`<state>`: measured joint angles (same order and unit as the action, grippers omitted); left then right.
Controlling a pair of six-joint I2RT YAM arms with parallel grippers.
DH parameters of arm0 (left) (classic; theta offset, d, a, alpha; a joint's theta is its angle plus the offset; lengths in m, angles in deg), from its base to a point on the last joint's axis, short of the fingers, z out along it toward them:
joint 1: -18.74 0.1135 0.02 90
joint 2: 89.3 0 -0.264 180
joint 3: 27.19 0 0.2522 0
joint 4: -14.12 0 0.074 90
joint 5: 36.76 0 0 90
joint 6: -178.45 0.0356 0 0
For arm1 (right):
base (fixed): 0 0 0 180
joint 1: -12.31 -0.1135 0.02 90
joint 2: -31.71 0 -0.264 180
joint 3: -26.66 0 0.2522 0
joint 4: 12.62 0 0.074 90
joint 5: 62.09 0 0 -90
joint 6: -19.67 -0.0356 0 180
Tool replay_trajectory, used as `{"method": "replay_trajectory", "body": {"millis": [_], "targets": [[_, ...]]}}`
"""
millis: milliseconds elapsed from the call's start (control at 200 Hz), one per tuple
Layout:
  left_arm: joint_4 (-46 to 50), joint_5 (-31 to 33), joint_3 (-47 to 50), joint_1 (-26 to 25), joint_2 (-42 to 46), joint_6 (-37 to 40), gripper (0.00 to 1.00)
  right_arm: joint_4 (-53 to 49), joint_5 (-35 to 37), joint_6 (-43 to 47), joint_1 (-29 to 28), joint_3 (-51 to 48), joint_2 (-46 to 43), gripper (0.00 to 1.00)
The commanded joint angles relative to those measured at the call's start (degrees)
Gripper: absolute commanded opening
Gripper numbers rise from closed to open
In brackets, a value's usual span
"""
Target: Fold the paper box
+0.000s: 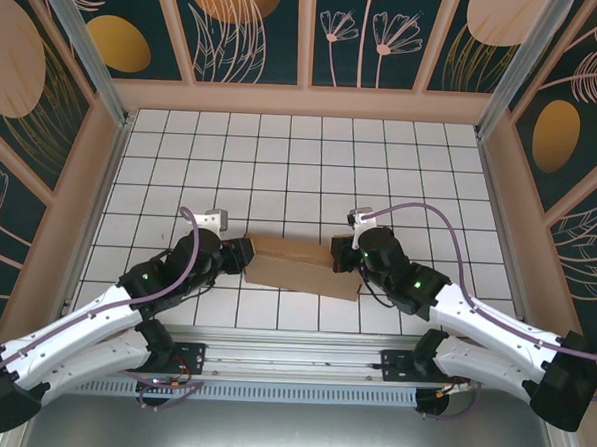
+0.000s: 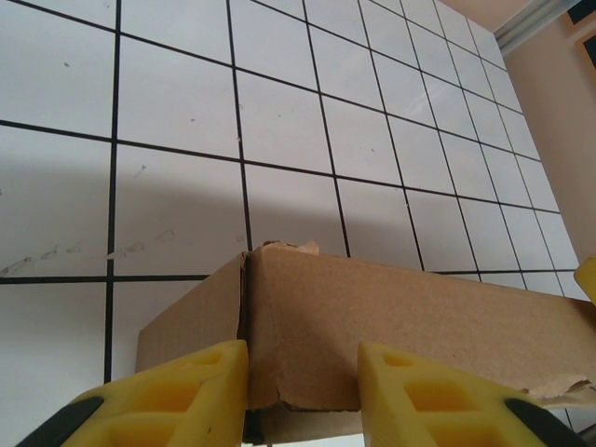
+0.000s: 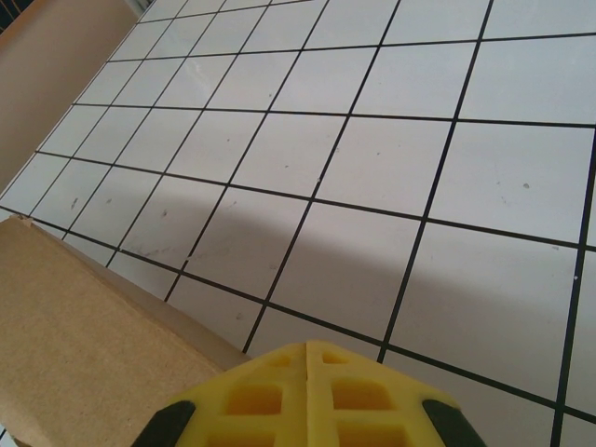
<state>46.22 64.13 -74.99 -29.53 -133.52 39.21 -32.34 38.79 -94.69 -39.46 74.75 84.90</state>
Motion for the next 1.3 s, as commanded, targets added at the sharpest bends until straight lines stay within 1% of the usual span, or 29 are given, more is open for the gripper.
{"method": "replay_trajectory", "body": {"millis": [0, 130, 350, 380, 430, 475, 505, 611, 686, 791, 881, 1091, 1296], "targets": [[0.77, -0.83, 2.50, 0.25, 0.56, -1.35, 0.32, -1.43, 1.26, 0.19, -0.53, -1.72, 0.50, 0.00], [0.90, -0.88, 3.44, 0.27, 1.02, -1.66, 0.26, -1.39, 1.13, 0.09, -0.54, -1.54, 0.82, 0.00], [1.59, -0.61, 3.94, 0.23, 1.46, -1.75, 0.21, -1.77, 1.17, 0.28, -0.53, -1.20, 1.18, 0.00], [2.16, -0.21, 3.69, 0.26, 1.57, -1.60, 0.20, -1.88, 1.17, 0.34, -0.53, -1.04, 1.19, 0.02], [3.61, 1.10, 2.70, 0.26, 1.75, -1.00, 0.23, -2.19, 1.48, 0.32, -0.53, -0.77, 1.06, 0.06], [5.37, 2.99, 1.30, 0.24, 1.96, -0.61, 0.32, -2.58, 1.77, 0.43, -0.50, -0.45, 0.88, 0.08], [6.50, 4.23, 0.22, 0.34, 2.25, -0.16, 0.35, -2.74, 1.88, 0.54, -0.53, -0.23, 0.85, 0.08], [9.60, 8.13, -3.56, 0.45, 3.47, 1.51, 0.35, -3.09, 2.13, 0.76, -0.53, -0.01, 0.80, 0.08], [10.04, 9.04, -5.49, 0.76, 4.02, 2.80, 0.35, -3.23, 2.20, 0.65, -0.53, -0.04, 0.87, 0.08], [10.05, 8.37, -6.78, 1.10, 2.43, 4.39, 0.35, -2.92, 2.03, 0.46, -0.53, -0.22, 0.96, 0.07], [9.06, 7.29, -6.07, 1.35, 1.01, 4.81, 0.35, -2.93, 1.87, 0.45, -0.53, -0.24, 1.25, 0.07], [3.73, 4.53, -0.99, 1.92, -0.84, 4.60, 0.35, -3.10, 1.79, 0.54, -0.52, -0.05, 1.61, 0.07], [0.60, 1.75, 4.58, 2.05, 0.38, 1.26, 0.33, -3.30, 2.32, 0.50, -0.52, -0.48, 1.50, 0.07]]}}
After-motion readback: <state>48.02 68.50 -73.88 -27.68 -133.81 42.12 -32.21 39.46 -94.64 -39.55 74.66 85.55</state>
